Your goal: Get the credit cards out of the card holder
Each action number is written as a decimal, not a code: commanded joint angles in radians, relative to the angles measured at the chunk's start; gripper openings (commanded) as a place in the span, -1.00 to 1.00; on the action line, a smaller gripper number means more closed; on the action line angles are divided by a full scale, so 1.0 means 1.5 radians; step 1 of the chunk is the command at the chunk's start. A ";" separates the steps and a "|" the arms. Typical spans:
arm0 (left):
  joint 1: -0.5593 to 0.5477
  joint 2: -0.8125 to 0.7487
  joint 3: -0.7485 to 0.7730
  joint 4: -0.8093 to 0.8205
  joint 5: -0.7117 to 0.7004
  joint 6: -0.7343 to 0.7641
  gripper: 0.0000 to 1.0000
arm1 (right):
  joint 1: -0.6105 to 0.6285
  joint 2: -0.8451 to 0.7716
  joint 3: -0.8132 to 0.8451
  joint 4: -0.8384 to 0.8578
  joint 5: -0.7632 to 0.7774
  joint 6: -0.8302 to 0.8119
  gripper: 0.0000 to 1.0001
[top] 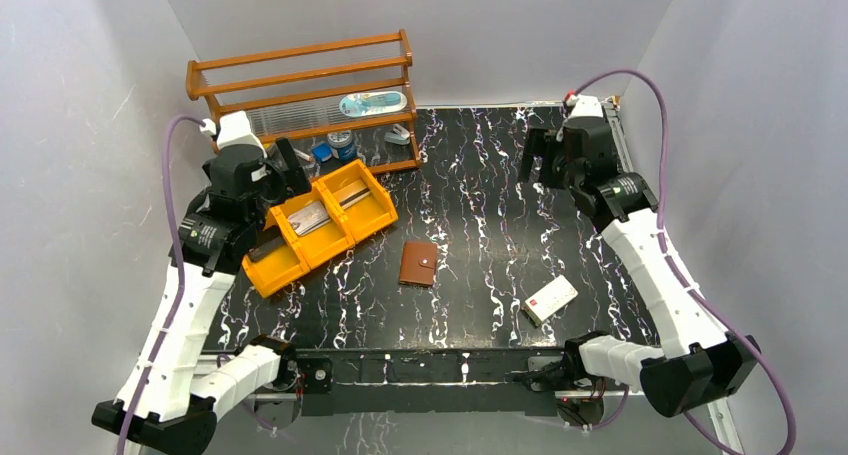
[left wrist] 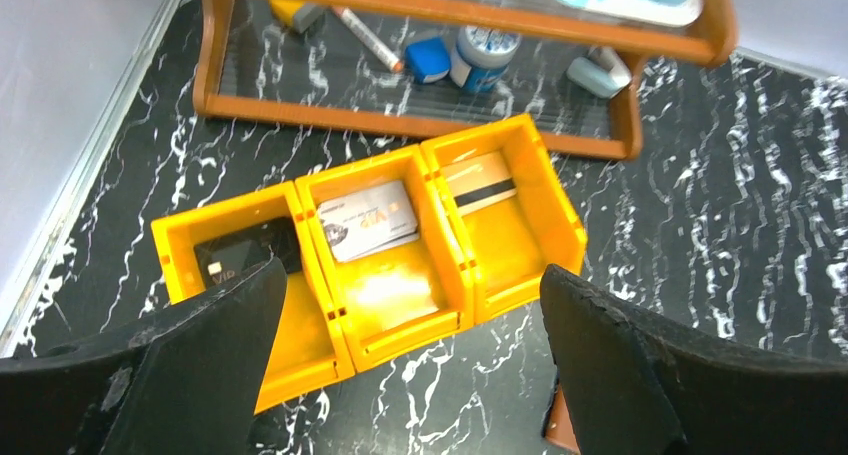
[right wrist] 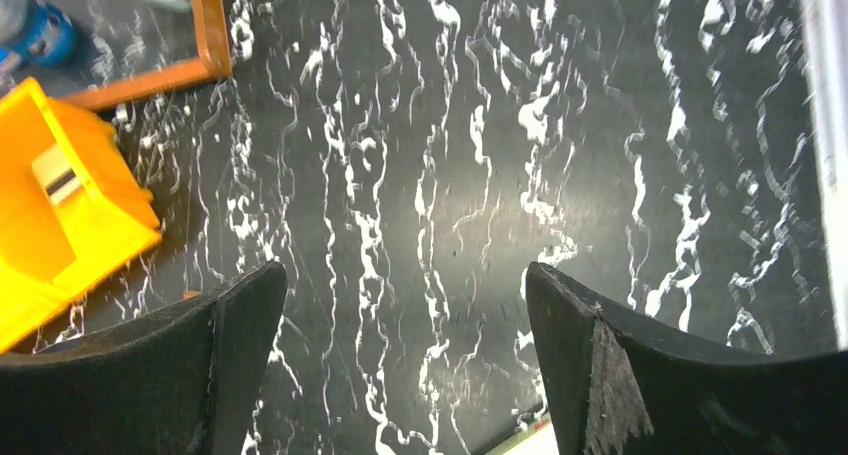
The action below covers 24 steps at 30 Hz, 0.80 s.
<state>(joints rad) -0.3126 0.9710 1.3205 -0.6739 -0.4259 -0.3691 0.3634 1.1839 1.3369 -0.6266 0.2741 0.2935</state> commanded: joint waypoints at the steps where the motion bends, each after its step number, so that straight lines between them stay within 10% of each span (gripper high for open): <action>1: 0.020 -0.037 -0.065 0.034 0.003 -0.026 0.97 | -0.034 -0.063 -0.086 0.042 -0.099 0.036 0.97; 14: 0.063 -0.133 -0.273 0.082 0.156 -0.089 0.97 | -0.113 -0.167 -0.310 0.100 -0.354 0.127 0.97; 24: 0.075 0.048 -0.219 0.091 0.271 -0.124 0.97 | -0.131 -0.162 -0.346 0.125 -0.461 0.151 0.97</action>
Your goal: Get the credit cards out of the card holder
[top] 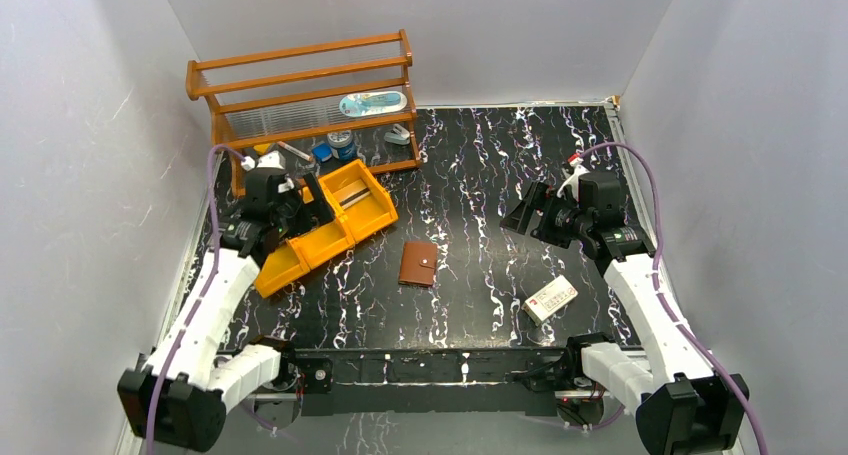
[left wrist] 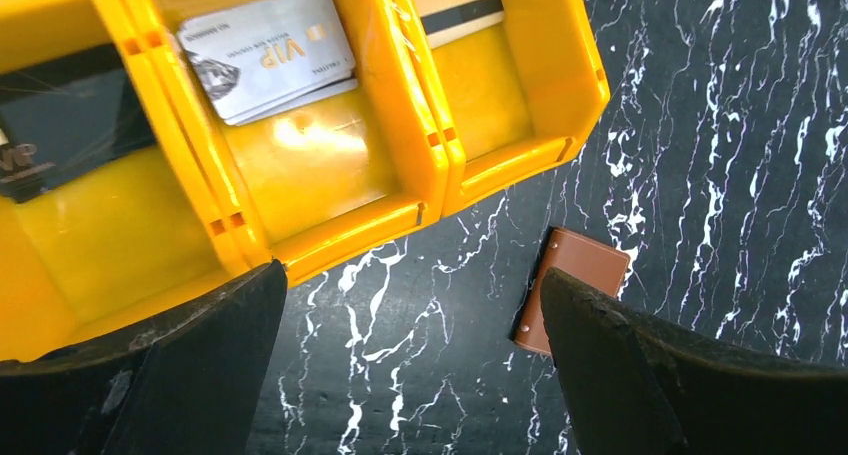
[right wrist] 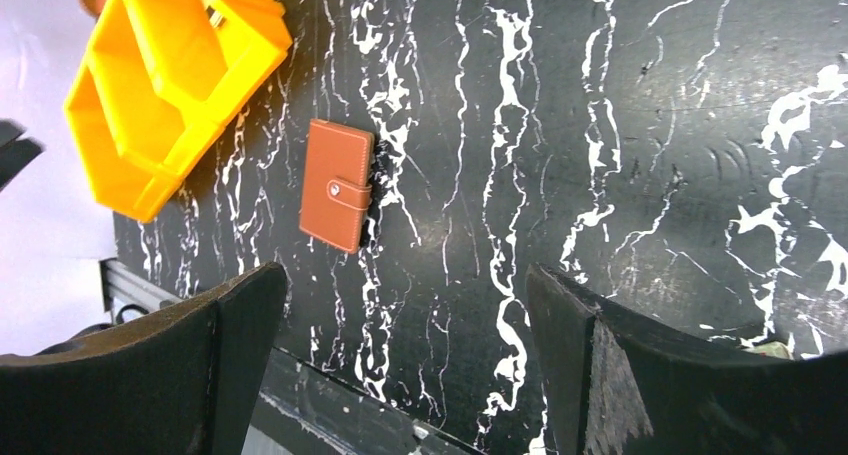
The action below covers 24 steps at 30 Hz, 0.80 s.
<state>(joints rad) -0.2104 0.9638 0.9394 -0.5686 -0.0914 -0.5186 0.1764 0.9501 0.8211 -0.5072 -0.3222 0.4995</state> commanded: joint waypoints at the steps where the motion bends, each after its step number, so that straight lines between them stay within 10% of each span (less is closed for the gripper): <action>1: 0.008 0.075 0.037 0.033 0.048 -0.034 0.97 | -0.007 -0.005 -0.004 0.046 -0.069 0.014 0.97; 24: 0.043 0.503 0.188 0.206 0.219 0.007 0.73 | -0.012 -0.050 -0.035 0.030 -0.084 0.008 0.97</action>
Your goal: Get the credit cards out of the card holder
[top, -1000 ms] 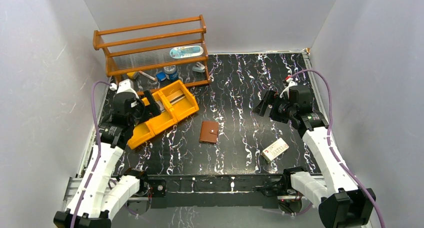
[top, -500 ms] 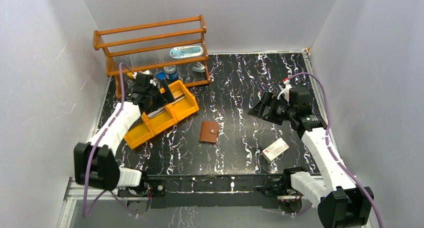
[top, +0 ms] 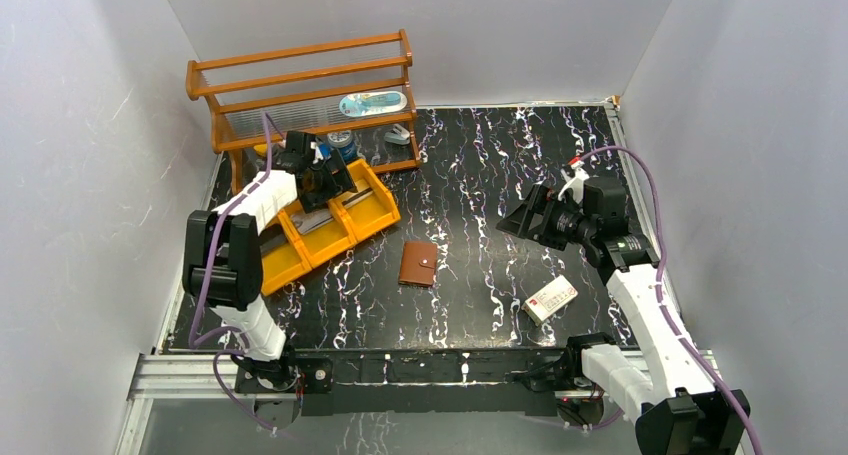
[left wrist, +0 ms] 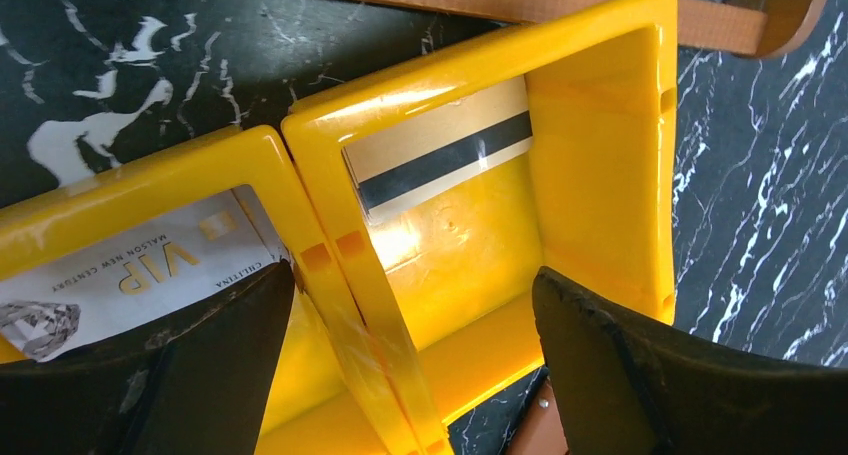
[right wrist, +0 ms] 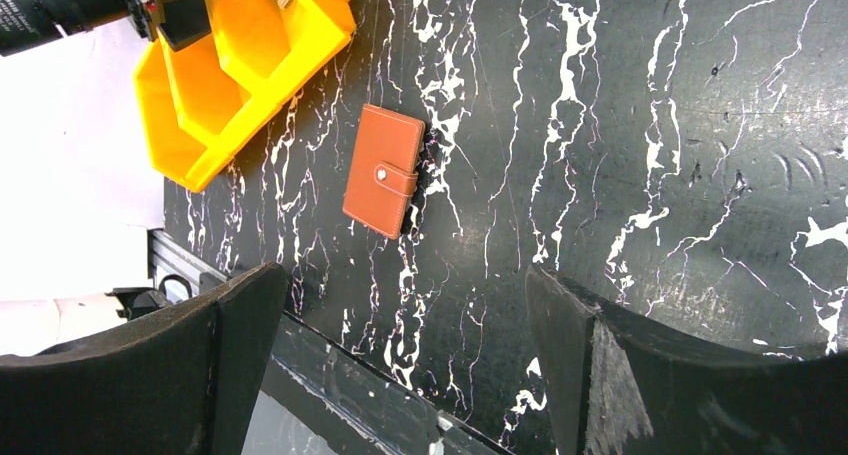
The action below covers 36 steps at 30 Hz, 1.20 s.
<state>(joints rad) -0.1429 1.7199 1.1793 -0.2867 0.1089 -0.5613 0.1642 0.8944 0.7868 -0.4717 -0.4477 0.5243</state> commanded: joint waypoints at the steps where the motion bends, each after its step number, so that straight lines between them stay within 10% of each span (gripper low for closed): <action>1: -0.006 0.002 0.029 0.019 0.102 0.043 0.71 | -0.003 -0.012 -0.014 0.006 0.001 -0.009 0.97; 36: -0.245 0.102 0.244 -0.014 0.084 0.136 0.83 | -0.002 0.020 -0.057 0.013 0.003 0.013 0.97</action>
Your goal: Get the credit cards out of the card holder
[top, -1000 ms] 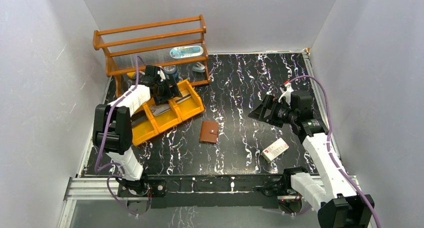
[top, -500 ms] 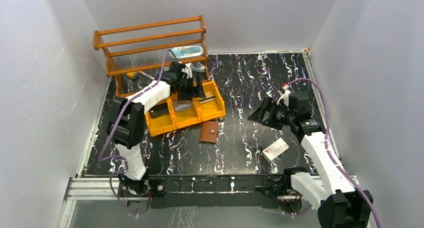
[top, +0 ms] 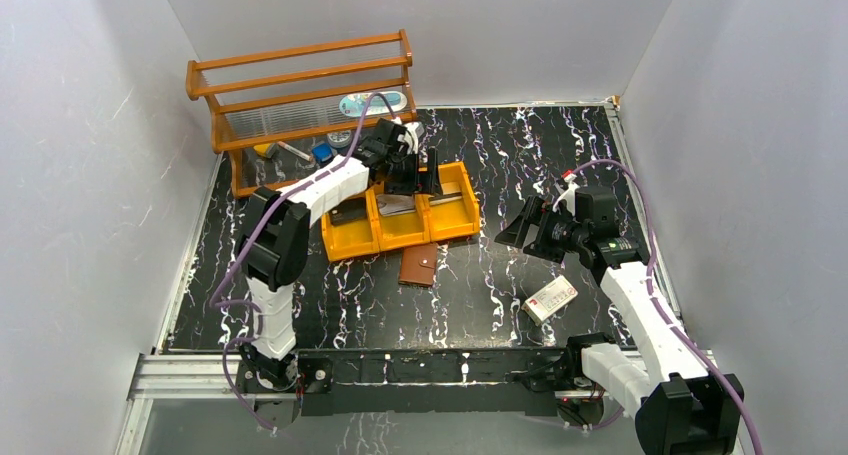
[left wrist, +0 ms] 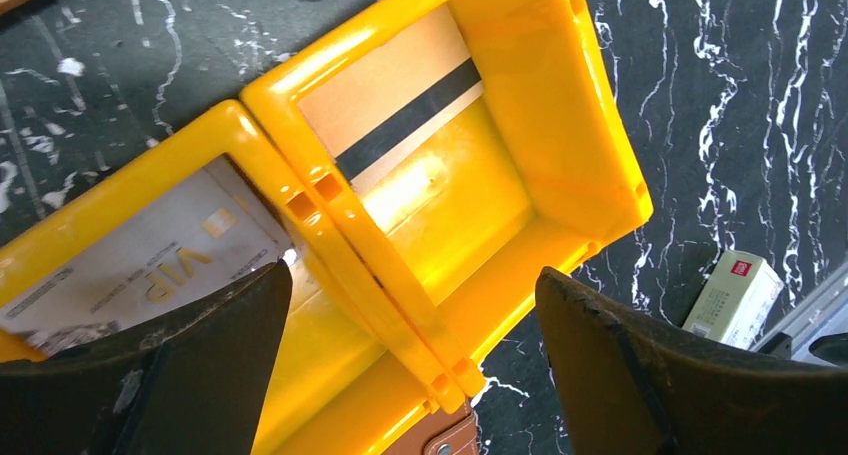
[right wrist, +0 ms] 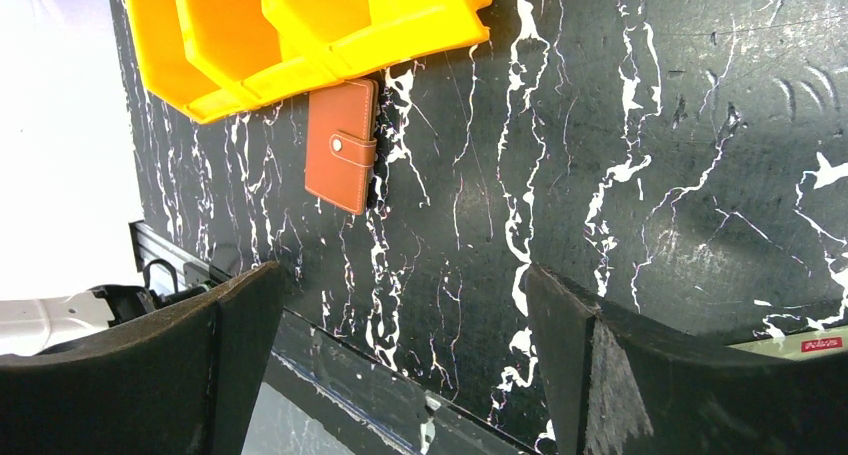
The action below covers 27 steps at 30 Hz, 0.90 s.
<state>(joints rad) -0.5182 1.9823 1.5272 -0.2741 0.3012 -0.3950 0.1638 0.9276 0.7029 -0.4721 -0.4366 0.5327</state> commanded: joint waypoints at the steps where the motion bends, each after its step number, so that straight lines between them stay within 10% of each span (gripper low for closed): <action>1: 0.005 -0.091 0.007 -0.024 -0.057 0.029 0.85 | -0.002 -0.002 -0.002 0.015 -0.005 0.009 0.97; 12: 0.037 -0.367 -0.214 -0.075 -0.359 -0.027 0.97 | -0.002 0.021 -0.018 0.050 -0.026 0.036 0.97; 27: 0.177 -0.511 -0.438 -0.053 -0.248 -0.115 0.97 | 0.015 0.267 0.120 0.124 -0.030 0.021 0.97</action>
<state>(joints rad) -0.2508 1.2297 0.8864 -0.3737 -0.1059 -0.5335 0.1661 1.2385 0.7818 -0.3931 -0.4515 0.5728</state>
